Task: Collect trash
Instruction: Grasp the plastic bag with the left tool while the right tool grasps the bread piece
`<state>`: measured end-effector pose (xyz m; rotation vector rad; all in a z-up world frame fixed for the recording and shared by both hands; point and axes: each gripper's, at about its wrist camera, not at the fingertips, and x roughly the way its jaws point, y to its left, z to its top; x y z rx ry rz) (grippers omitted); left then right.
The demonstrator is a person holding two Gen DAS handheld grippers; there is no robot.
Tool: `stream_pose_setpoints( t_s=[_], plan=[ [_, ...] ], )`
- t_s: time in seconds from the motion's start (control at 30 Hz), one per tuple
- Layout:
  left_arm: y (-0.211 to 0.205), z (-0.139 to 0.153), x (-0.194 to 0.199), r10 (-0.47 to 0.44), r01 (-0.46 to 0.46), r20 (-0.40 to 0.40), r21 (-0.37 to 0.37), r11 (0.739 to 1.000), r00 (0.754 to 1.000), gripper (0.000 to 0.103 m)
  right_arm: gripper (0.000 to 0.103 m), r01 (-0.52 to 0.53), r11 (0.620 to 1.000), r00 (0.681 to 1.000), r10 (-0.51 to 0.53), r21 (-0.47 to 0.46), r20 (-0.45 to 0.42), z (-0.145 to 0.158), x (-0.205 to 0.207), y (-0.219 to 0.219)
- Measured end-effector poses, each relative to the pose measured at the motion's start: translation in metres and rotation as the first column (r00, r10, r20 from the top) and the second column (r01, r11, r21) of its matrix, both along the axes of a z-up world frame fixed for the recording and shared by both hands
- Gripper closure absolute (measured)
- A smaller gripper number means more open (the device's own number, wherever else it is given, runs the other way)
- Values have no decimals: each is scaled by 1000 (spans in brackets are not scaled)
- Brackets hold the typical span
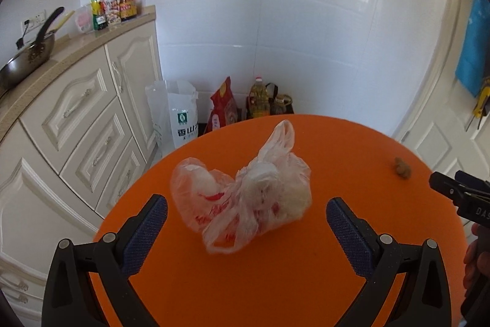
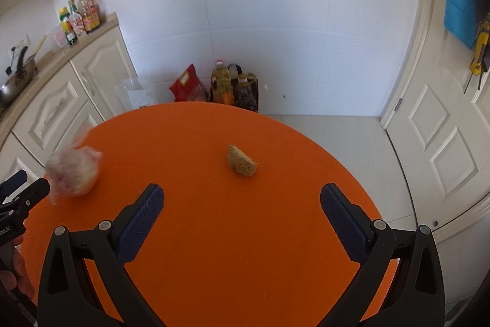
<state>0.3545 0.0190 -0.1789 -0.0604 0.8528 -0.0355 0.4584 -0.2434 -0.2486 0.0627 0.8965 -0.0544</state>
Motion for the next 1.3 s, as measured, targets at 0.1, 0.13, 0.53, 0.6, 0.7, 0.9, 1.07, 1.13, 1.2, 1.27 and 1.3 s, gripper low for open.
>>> stream_pose_setpoints(
  t_s=[0.1,0.13,0.53,0.6,0.7,0.9,1.07,1.13,1.2,1.27,1.3],
  plan=[
    [-10,-22,46,-5,5,-35,19,1000,999,1,0,-4,1000,1000,4,6,-30,-18,21,-3],
    [-13,-29,58,-7,8,-46,26,1000,999,1,2,-11,1000,999,11,6,-40,-23,29,-4],
    [-32,-70,143,-85,86,-73,8,996,994,35,62,-53,998,995,50,-40,-86,-54,59,-3],
    [-31,-71,155,-83,83,-69,-6,997,994,40,75,-66,998,995,65,-6,-80,-53,58,-5],
    [-33,-67,171,-84,82,-55,-30,996,995,42,75,-84,996,993,83,-18,-84,-53,58,0],
    [-44,-53,185,-106,106,-13,-37,994,994,42,76,-90,994,994,94,57,-62,-40,30,-2],
    [-65,-33,189,-144,146,35,-59,988,989,42,76,-93,992,995,94,85,-8,-11,-15,-6],
    [-78,-23,182,-167,170,62,-63,983,984,42,76,-91,991,996,90,93,20,5,-36,-10],
    [-89,-10,178,-189,196,94,-68,978,977,42,76,-86,991,995,81,106,51,20,-56,-14],
    [-101,2,176,-214,224,125,-69,972,969,42,76,-79,991,994,69,112,89,38,-83,-22],
    [-109,9,176,-228,239,140,-68,969,964,42,76,-76,991,993,64,115,104,45,-94,-26]
  ],
)
